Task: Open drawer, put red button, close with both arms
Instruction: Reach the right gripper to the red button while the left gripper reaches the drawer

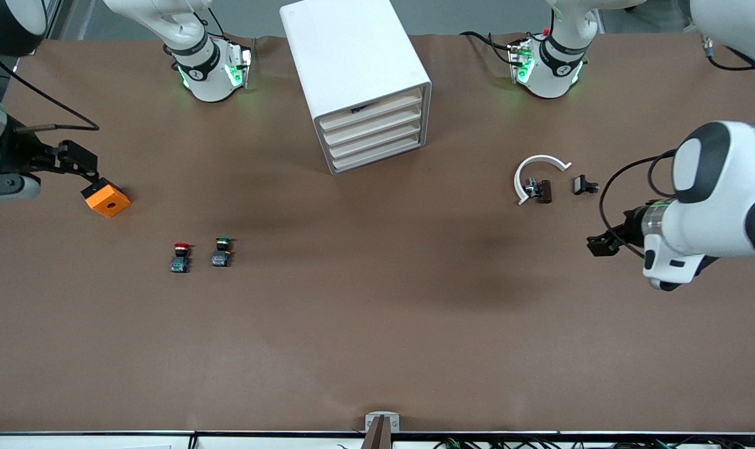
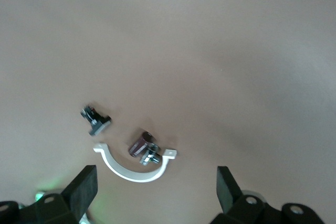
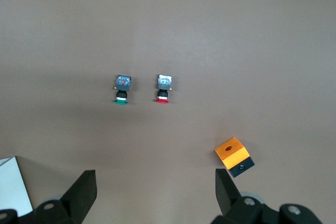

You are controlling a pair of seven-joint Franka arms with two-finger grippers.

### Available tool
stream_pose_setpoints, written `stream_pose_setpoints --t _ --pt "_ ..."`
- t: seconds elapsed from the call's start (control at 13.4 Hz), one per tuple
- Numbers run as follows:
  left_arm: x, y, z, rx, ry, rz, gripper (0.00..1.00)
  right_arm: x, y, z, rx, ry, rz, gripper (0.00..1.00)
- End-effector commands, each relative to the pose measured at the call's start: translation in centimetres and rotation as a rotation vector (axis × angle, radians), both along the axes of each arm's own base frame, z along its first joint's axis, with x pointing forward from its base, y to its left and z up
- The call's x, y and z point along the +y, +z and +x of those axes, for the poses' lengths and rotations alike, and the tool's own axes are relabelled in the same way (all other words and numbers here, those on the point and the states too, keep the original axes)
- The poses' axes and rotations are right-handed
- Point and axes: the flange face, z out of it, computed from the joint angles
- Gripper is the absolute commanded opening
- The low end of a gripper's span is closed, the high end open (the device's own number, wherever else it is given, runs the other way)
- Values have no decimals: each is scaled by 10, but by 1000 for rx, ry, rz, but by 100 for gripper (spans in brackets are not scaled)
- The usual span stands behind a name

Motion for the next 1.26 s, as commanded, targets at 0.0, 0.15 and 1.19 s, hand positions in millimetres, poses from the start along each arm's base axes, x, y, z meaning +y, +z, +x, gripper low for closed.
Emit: stream_pose_setpoints --t 0.0,0.15,1.19 --pt "-30 -25 17 19 229 72 100 0 -31 18 43 6 -26 100" --pt "-48 -54 16 67 320 100 100 2 -56 35 26 7 -21 100" --pt "-201 -162 -33 485 783 106 100 -22 -322 92 -1 -11 0 100"
